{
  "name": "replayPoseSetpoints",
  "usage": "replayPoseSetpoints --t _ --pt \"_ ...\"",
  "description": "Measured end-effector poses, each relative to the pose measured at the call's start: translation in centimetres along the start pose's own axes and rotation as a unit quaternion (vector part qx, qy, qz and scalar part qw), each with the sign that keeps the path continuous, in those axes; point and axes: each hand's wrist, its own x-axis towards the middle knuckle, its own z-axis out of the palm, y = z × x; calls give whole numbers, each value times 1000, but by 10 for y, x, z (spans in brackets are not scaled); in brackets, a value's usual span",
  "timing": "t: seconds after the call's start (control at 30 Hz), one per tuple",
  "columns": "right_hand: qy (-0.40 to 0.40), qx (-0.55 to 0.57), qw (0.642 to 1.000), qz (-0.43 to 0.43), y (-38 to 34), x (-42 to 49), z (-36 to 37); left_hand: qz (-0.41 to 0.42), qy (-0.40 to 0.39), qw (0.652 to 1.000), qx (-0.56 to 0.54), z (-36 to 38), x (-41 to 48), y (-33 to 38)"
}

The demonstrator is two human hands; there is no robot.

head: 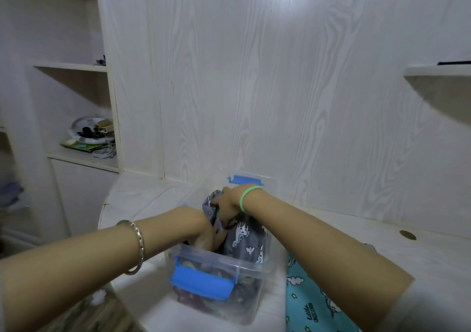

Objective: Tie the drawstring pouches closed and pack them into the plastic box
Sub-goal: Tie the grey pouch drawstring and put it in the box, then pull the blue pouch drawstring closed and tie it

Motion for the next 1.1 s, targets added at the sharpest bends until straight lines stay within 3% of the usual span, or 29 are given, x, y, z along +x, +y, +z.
replayPoseSetpoints --t 0.1,0.2,0.27,0.37,0.5,0.63,0.87,1.03,1.1 --pt "5 -40 999 -13 3 2 10 0 -15 1000 -26 -6 -7 2" --pt "34 123 991 -30 15 -4 4 35 46 996 -61 -30 -39 10" --pt "114 262 958 -36 35 -25 -1 61 154 981 -104 -53 -66 20" --pt "240 395 887 -24 73 -70 4 94 294 931 -194 -80 -84 44" --pt "305 480 822 6 115 -126 39 152 356 899 -202 -100 -85 104" --pt "289 494 819 46 139 -167 99 176 343 912 -142 -97 -69 168" --pt "190 483 850 86 142 -213 195 236 230 936 -121 -61 -46 237" --pt "141 475 862 103 130 -242 219 174 158 968 -89 -33 -51 236" --pt "69 452 884 103 125 -253 220 155 111 979 -68 -18 -52 227"
